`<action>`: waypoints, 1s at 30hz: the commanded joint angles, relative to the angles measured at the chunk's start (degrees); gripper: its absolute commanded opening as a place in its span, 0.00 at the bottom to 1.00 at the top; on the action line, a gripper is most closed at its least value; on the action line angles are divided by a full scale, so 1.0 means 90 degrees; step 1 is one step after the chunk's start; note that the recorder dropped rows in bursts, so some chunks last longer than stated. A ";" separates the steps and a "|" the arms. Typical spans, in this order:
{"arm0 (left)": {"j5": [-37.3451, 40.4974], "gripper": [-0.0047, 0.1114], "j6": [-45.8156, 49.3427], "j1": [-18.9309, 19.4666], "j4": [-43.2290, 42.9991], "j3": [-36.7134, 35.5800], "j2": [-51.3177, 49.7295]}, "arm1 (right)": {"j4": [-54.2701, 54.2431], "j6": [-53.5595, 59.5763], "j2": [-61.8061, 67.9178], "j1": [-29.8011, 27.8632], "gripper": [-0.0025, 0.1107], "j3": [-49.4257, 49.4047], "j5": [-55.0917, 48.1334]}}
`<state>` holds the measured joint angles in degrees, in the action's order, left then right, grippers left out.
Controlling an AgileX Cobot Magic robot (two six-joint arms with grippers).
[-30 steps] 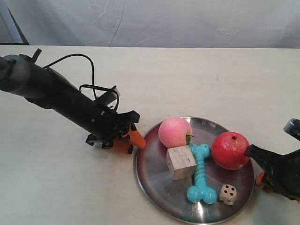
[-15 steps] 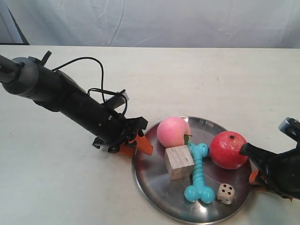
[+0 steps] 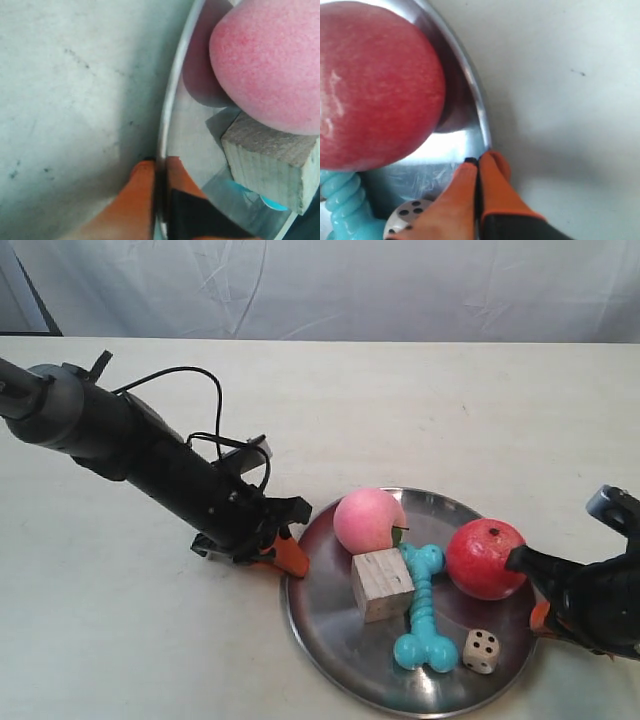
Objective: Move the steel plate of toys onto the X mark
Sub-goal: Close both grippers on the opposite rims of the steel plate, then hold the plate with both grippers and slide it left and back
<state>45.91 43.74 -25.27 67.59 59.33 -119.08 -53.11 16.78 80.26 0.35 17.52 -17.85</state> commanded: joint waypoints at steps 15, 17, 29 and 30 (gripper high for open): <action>0.0189 0.04 0.0010 -0.0062 0.0264 -0.0043 -0.0093 | -0.0041 0.0796 0.0037 -0.0030 0.02 -0.0009 -0.0163; 0.0259 0.04 0.0010 -0.0062 0.0264 -0.0043 -0.0082 | -0.0041 0.0796 -0.0074 -0.0030 0.02 -0.0009 -0.0199; -0.0112 0.04 -0.1204 -0.0062 -0.1217 0.0341 0.0443 | 0.0164 0.0773 -0.0676 -0.0030 0.02 0.0269 -0.0545; -0.0142 0.04 -0.1204 -0.0062 -0.1212 0.0341 0.0443 | 0.0195 0.0697 -0.0676 -0.0039 0.02 0.0269 -0.0545</action>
<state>45.51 34.01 -25.56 58.44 61.94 -115.74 -53.07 23.42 74.40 0.35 19.55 -22.59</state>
